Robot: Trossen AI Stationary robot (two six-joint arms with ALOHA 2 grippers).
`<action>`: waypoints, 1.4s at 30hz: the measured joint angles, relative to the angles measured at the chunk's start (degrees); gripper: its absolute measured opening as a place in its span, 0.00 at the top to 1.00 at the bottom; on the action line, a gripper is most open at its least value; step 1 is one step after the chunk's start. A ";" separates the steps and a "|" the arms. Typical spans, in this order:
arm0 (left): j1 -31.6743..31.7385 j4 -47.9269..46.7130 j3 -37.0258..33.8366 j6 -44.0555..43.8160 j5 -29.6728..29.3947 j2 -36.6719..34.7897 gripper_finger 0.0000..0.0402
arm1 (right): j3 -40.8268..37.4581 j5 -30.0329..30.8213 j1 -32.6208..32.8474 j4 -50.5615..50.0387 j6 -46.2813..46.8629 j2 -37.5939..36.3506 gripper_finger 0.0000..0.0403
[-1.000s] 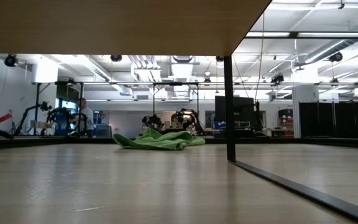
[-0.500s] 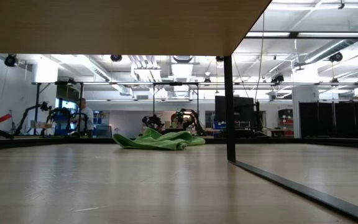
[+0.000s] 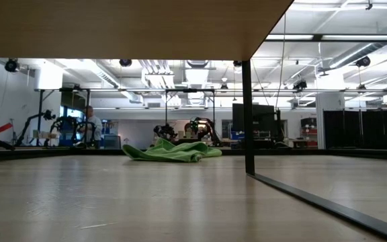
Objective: Stack small to large cups/mugs on shelf
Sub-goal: Adjust the black cup, then return to Home Position
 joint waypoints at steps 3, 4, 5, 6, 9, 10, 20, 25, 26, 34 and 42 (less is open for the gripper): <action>0.00 0.00 0.00 0.02 0.00 -0.06 1.00 | -0.04 -0.05 0.54 0.14 0.56 0.00 0.83; 0.00 0.00 0.00 0.08 0.01 -0.07 1.00 | -0.04 -0.05 0.78 0.24 0.90 0.00 0.83; 0.00 0.00 0.00 0.33 -0.01 -0.07 1.00 | -0.04 -0.05 0.97 0.26 1.24 0.00 0.83; 0.00 0.01 0.00 0.52 0.00 -0.07 1.00 | -0.04 -0.05 1.20 0.26 1.55 0.00 0.83; 0.00 0.02 0.00 1.60 -0.01 -0.07 1.00 | -0.06 -0.04 1.99 1.18 1.72 0.00 0.83; 0.00 0.00 0.00 1.87 -0.01 -0.07 1.00 | -0.06 -0.03 2.20 1.87 1.72 0.00 0.83; 0.00 0.00 -0.04 1.84 -0.06 -0.11 1.00 | -0.06 -0.07 2.91 4.69 2.12 0.00 0.83; 0.04 0.00 -0.04 1.77 -0.06 -0.09 1.00 | 0.26 -0.09 3.05 4.02 2.05 -0.06 0.83; 0.04 0.00 -0.04 1.77 -0.06 -0.09 1.00 | 0.68 -0.10 3.04 3.67 1.80 -0.07 0.83; 0.04 0.00 0.07 1.42 1.58 -0.64 1.00 | 8.29 -0.08 2.94 -6.13 -3.04 -2.95 0.83; -0.02 0.01 -0.07 3.02 9.16 -0.29 1.00 | 12.81 -0.03 3.83 -17.16 -3.44 -6.32 0.83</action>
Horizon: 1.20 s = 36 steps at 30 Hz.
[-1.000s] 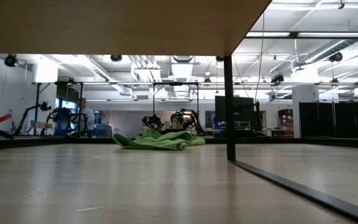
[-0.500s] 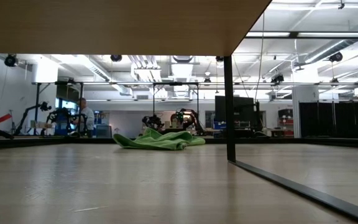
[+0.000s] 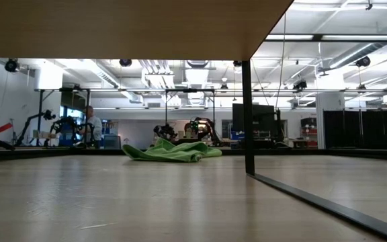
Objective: Stack small to large cups/mugs on shelf
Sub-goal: Return to Home Position
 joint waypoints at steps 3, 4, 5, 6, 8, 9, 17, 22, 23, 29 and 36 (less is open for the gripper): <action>0.01 0.01 -0.03 -0.02 -4.19 -0.22 1.00 | -1.28 -0.01 0.63 -0.11 -1.90 -1.11 0.83; 0.02 0.01 -0.04 0.00 -6.38 -0.45 1.00 | -1.89 -0.04 0.66 0.02 -2.33 -1.57 0.83; 0.02 0.01 -0.04 -0.04 -8.23 -0.90 1.00 | -2.59 -0.04 0.67 0.03 -2.40 -2.18 0.83; 0.06 0.00 -0.04 -0.06 -9.45 -1.55 1.00 | -3.34 -0.04 0.67 -0.05 -2.17 -2.73 0.83; 0.06 -0.02 -0.07 -0.49 -10.45 -3.06 1.00 | -4.94 0.00 0.41 0.42 -1.84 -4.08 0.83; 0.04 -0.02 -0.10 -1.09 -10.71 -3.90 1.00 | -6.02 0.00 0.41 0.89 -2.05 -4.82 0.83; 0.03 2.42 -3.09 -1.68 -21.26 -9.78 1.00 | -19.83 -5.95 -3.31 23.05 -14.14 -14.28 0.83; 0.04 7.58 -10.33 -2.51 -21.98 -15.07 1.00 | -29.91 -12.83 -11.25 32.24 -15.52 -18.60 0.83; 0.05 8.70 -12.03 -3.17 -21.97 -16.41 1.00 | -31.55 -13.48 -13.11 33.09 -15.52 -19.30 0.83; 0.04 20.26 -23.34 1.50 -22.32 -25.80 1.00 | -37.42 -25.99 -25.09 40.14 -15.26 -20.89 0.83; 0.00 43.91 -41.26 9.40 -19.01 -35.10 1.00 | -37.15 -31.39 -32.78 40.55 -16.89 -20.38 0.83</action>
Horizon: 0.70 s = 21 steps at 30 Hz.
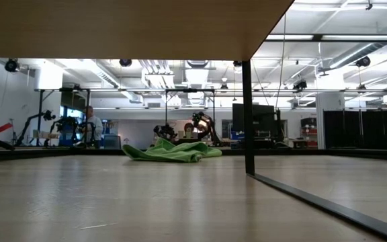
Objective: Stack small to large cups/mugs on shelf
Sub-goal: Return to Home Position
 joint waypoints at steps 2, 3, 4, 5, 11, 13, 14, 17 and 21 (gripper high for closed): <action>0.00 10.82 -5.73 3.18 2.35 -2.91 1.00 | 0.35 -0.04 -1.08 0.24 -0.57 0.07 0.83; 0.00 17.08 -8.83 5.53 3.24 -4.09 1.00 | 0.42 -0.05 -1.68 0.06 -0.57 0.07 0.83; 0.00 23.39 -12.14 8.31 4.48 -5.07 1.00 | 0.62 -0.06 -2.10 0.05 -0.51 0.07 0.83; 0.00 30.18 -15.39 11.35 5.96 -5.95 1.00 | 0.74 -0.05 -2.36 0.13 -0.32 0.07 0.83; 0.07 59.25 -31.06 28.18 13.62 -12.41 1.00 | 1.16 0.17 -2.71 0.25 -0.15 0.07 0.83; 0.07 59.35 -34.74 26.57 13.42 -15.24 1.00 | 1.20 0.20 -2.68 0.33 0.06 0.07 0.83; 0.07 59.60 -36.23 25.40 13.47 -16.82 1.00 | 1.22 0.25 -2.68 0.36 0.67 0.07 0.83; 0.07 59.69 -39.81 25.51 13.34 -21.54 1.00 | 1.19 0.39 -2.68 0.34 2.35 0.10 0.83; 0.11 59.87 -41.64 29.59 12.96 -28.04 1.00 | 1.19 0.40 -2.68 0.33 3.92 0.10 0.83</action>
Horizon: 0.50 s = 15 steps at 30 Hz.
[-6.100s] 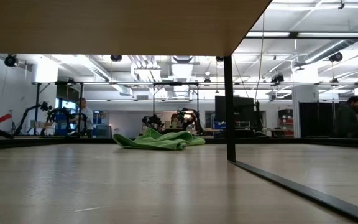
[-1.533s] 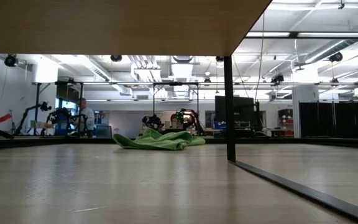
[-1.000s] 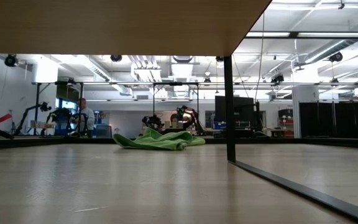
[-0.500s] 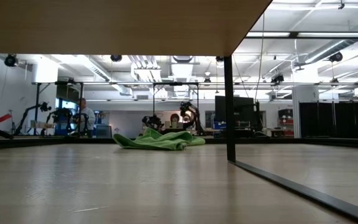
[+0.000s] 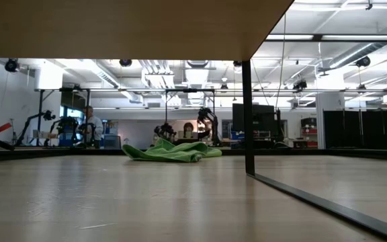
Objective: Stack small to large cups/mugs on shelf
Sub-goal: Return to Home Position
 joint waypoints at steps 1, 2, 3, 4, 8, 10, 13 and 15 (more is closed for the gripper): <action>0.01 0.38 -0.25 0.81 -0.20 -1.11 1.00 | 0.00 0.02 0.00 0.00 0.24 0.00 0.83; 0.02 0.70 -0.44 1.68 -0.26 -1.54 1.00 | 0.00 0.10 0.00 0.00 0.48 0.02 0.83; 0.00 -0.31 -0.98 2.32 -0.67 -1.26 1.00 | 0.00 0.25 0.00 0.00 0.51 0.02 0.83; 0.06 -0.91 -1.22 2.79 -1.18 -1.21 1.00 | 0.00 0.92 0.00 0.02 0.51 0.02 0.83; 0.36 0.83 -2.66 -1.78 -1.98 0.24 1.00 | -0.02 4.85 0.01 0.13 0.51 0.02 0.83; 0.58 1.18 -4.55 -4.49 -2.00 1.47 1.00 | -0.02 5.87 0.00 0.13 0.47 0.02 0.83; 1.27 10.28 -8.02 -3.66 -2.04 3.41 1.00 | -0.04 6.18 0.00 0.21 0.47 0.02 0.83; 2.16 17.58 -10.84 -1.61 -1.69 4.60 1.00 | -0.04 6.18 0.00 0.29 0.46 0.02 0.83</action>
